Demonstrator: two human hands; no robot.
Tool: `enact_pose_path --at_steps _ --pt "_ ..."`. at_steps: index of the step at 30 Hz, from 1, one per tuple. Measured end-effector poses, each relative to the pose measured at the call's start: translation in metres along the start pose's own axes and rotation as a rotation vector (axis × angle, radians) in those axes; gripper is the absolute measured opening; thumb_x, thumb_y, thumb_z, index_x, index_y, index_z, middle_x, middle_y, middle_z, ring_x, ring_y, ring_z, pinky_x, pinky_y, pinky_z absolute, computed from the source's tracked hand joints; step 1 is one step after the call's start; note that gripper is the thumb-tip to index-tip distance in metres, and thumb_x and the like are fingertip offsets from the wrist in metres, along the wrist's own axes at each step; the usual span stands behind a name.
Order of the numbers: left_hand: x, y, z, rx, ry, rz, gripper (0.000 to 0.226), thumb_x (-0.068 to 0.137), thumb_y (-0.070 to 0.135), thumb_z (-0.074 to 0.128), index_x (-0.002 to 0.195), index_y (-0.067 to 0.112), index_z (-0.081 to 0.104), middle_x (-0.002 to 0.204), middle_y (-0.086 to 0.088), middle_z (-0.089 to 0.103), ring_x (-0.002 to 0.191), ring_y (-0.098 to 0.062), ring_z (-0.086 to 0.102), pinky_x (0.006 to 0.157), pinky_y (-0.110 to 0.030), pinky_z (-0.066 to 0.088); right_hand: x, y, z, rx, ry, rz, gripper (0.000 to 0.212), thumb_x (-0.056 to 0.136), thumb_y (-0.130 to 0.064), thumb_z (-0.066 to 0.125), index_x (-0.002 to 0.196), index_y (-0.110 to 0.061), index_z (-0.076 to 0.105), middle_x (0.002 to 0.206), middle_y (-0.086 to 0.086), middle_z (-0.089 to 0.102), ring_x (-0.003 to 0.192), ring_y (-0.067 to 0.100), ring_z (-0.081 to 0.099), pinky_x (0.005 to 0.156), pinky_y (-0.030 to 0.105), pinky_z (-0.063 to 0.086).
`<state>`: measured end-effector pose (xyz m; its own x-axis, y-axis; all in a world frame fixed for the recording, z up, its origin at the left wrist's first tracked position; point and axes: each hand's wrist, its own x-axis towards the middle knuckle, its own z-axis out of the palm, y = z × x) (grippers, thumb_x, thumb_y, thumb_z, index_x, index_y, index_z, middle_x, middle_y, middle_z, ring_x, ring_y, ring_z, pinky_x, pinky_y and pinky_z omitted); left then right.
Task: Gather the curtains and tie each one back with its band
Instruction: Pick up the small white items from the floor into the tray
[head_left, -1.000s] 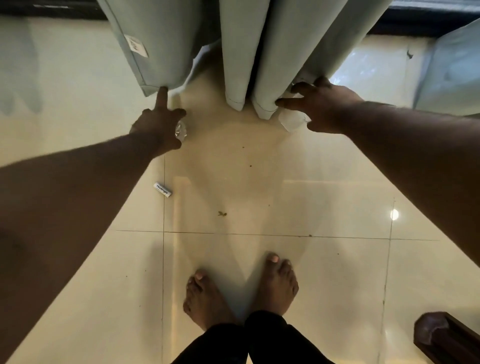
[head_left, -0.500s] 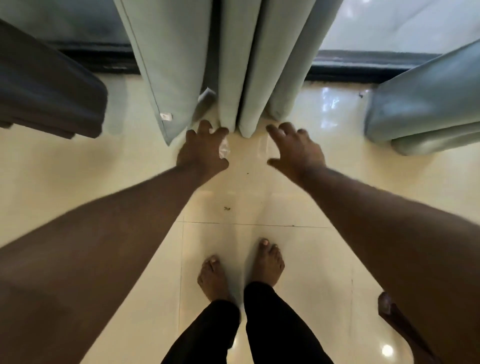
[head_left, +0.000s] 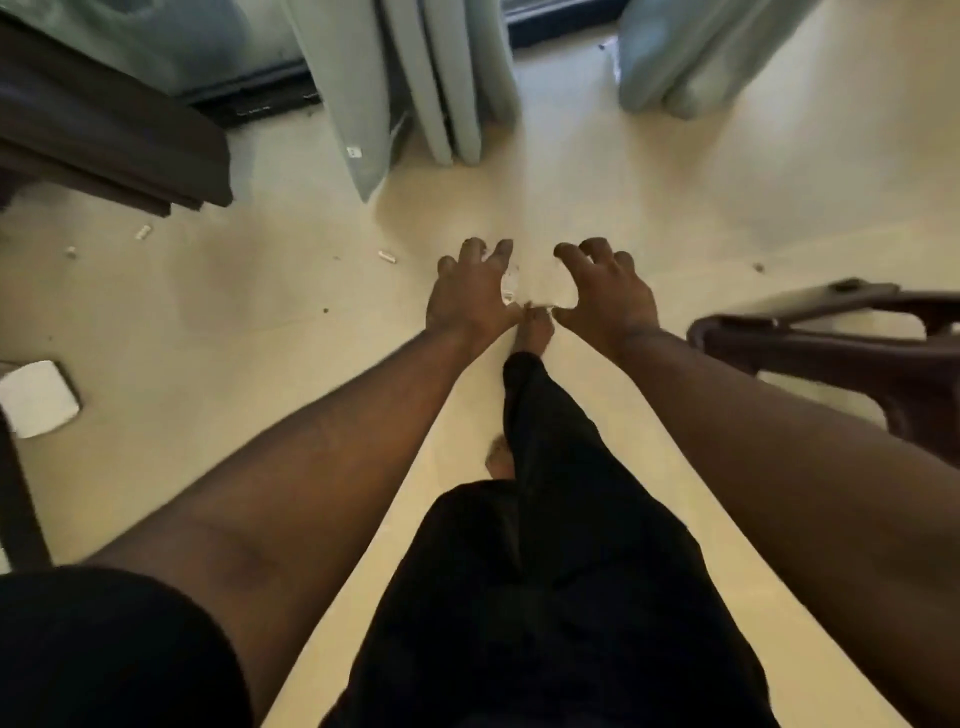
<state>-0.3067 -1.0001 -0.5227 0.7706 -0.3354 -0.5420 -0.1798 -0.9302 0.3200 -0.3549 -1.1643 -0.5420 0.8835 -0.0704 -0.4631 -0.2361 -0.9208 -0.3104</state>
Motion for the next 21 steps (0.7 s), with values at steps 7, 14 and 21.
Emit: enact_pose_path --at_steps 7,14,21 --pt "-0.121 0.131 0.012 0.091 -0.058 0.271 0.08 0.077 0.034 0.069 0.149 0.027 0.035 0.147 -0.006 0.039 0.122 -0.037 0.042 0.096 -0.04 0.044 -0.199 0.061 -0.054 0.087 0.079 0.233 0.072 0.081 -0.036 0.071 0.142 -0.026 0.034 0.138 0.005 0.047 0.116 0.033 0.049 0.082 0.04 0.049" --pt "-0.183 0.288 0.022 0.191 -0.063 0.573 0.076 0.073 0.032 0.07 0.144 0.028 0.043 0.14 -0.01 0.043 0.116 -0.037 0.047 0.093 -0.042 0.046 -0.351 0.163 -0.1 0.199 0.338 0.523 0.072 0.078 -0.039 0.073 0.14 -0.026 0.038 0.136 0.002 0.048 0.118 0.029 0.049 0.095 0.042 0.047" --pt "-0.201 0.469 0.074 0.298 -0.091 0.777 0.077 0.078 0.03 0.073 0.146 0.028 0.038 0.14 -0.009 0.043 0.119 -0.033 0.046 0.092 -0.038 0.046 -0.437 0.307 -0.134 0.274 0.495 0.751 0.069 0.077 -0.034 0.075 0.137 -0.025 0.042 0.131 0.005 0.049 0.112 0.032 0.048 0.091 0.043 0.048"
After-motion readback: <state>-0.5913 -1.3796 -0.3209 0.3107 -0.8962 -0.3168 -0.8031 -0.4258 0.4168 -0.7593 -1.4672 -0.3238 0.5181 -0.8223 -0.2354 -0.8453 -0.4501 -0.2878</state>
